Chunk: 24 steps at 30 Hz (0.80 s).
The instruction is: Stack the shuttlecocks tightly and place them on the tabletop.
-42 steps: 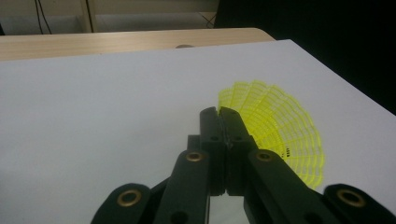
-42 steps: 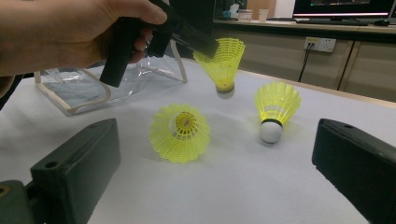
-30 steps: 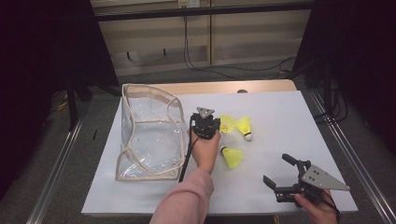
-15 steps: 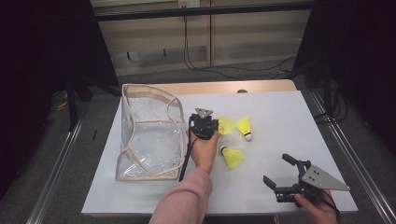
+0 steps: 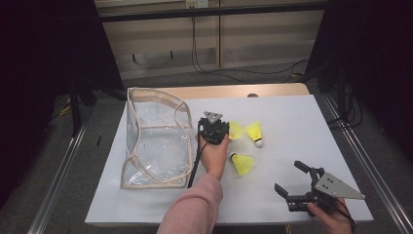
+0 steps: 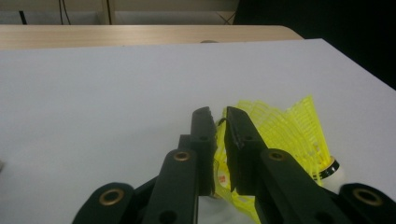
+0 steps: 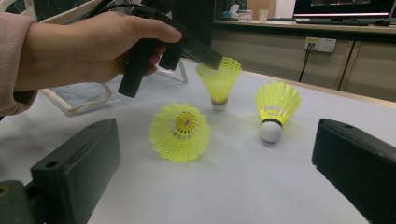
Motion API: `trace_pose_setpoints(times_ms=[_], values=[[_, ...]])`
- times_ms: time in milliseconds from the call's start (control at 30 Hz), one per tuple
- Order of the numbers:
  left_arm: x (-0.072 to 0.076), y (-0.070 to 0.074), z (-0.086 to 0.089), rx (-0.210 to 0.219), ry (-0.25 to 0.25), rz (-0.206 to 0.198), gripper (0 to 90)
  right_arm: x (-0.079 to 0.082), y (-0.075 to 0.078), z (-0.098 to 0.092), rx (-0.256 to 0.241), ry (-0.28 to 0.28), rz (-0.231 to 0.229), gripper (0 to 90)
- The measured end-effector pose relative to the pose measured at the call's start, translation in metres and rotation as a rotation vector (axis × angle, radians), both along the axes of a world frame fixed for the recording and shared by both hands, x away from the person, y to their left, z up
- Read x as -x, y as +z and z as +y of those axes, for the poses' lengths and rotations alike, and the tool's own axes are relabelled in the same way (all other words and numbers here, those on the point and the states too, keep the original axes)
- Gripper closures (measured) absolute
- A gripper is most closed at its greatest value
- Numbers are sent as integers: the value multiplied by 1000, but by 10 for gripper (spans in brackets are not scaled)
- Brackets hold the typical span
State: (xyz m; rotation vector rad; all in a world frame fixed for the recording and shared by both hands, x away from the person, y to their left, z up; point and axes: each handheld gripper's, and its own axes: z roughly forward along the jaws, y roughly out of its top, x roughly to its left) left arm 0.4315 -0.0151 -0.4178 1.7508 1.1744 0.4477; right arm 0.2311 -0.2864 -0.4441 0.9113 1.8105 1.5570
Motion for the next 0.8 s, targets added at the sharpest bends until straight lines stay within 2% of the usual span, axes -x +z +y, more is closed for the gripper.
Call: trace_pose_setpoints(times_ms=[167,333,400,600,700,733,800], values=[[-2,-4,-2,8,1,5,805,0,0,0,1,1,-1,10],[-3,-3,-4,27,1,-11,800,0,0,0,0,1,1,10],[-3,-1,-5,10,-4,-15,800,0,0,0,0,1,1,10],[-5,1,-6,19,-15,-14,801,0,0,1,2,4,9,10],[-6,-3,-7,13,-24,-8,817,0,0,1,5,6,2,10],[-7,-3,-7,-1,-28,-7,833,0,0,1,4,6,3,10],[-7,-3,-7,9,-32,-10,857,0,0,1,3,7,5,10]])
